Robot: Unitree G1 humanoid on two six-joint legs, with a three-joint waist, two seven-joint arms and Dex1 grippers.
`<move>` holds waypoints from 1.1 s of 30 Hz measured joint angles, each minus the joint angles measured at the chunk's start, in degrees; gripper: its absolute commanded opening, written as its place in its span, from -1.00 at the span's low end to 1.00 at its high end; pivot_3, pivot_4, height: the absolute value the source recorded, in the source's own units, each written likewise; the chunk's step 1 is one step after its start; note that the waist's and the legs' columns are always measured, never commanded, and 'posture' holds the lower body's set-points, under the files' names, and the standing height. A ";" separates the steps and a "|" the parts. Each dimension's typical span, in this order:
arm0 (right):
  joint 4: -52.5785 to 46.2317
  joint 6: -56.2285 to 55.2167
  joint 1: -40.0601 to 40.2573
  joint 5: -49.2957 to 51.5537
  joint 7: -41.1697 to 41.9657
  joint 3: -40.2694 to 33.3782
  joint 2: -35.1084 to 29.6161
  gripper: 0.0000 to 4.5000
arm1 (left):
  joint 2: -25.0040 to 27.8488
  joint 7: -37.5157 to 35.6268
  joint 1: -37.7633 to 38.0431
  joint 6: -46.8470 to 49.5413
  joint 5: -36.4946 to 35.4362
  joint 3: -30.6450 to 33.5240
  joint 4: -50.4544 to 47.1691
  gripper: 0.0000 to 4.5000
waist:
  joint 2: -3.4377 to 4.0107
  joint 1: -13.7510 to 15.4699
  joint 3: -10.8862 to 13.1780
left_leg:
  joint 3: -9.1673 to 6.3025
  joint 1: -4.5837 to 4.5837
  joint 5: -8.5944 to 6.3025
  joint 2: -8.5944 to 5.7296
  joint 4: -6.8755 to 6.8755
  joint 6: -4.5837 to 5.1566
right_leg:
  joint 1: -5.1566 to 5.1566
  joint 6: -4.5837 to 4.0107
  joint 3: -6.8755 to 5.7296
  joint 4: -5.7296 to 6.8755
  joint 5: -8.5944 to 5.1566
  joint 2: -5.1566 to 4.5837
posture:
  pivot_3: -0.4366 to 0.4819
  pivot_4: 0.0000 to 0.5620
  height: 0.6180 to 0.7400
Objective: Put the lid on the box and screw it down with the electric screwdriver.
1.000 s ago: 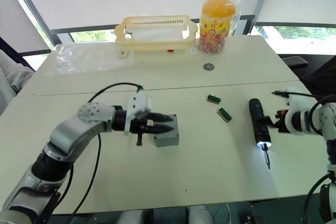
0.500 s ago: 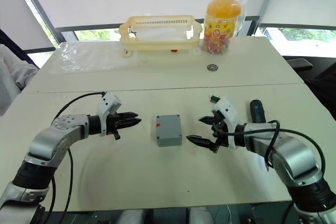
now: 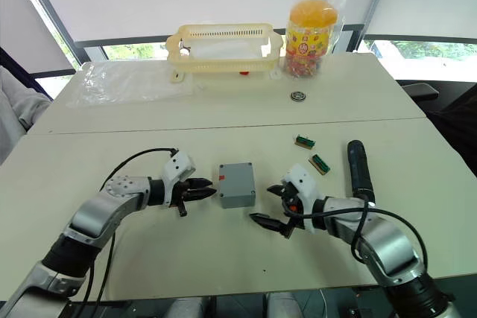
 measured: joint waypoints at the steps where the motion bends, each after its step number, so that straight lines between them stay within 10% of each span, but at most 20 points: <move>1: -0.01 1.00 -0.30 0.72 0.04 0.21 0.95 0.97 | -0.32 -0.34 -0.47 -0.89 0.52 -0.14 0.91 -0.45 | 0.00 -0.01 0.00 | 0.00 0.00 0.00 0.00 0.01 0.00 | 0.00 0.00 0.00 0.00 0.00 0.00 | -0.05 -0.47 1.00; 20: -3.69 6.28 -0.73 2.46 0.15 3.97 1.56 0.97 | -5.71 -5.85 -11.69 -19.39 10.15 -3.33 21.40 -0.45 | 0.00 0.09 -0.03 | -0.01 0.01 0.00 -0.03 0.07 0.00 | 0.04 0.00 -0.02 0.01 0.01 -0.02 | -0.05 -0.47 1.00; 33: 5.60 -7.45 -5.44 -6.04 5.83 0.67 -4.56 0.97 | 1.86 -5.04 3.35 -2.75 3.95 4.71 -0.47 -0.45 | -0.05 -0.34 -0.06 | 0.04 0.20 0.00 0.07 -0.01 0.01 | 0.05 -0.04 0.03 0.24 0.01 0.06 | -0.05 -0.47 1.00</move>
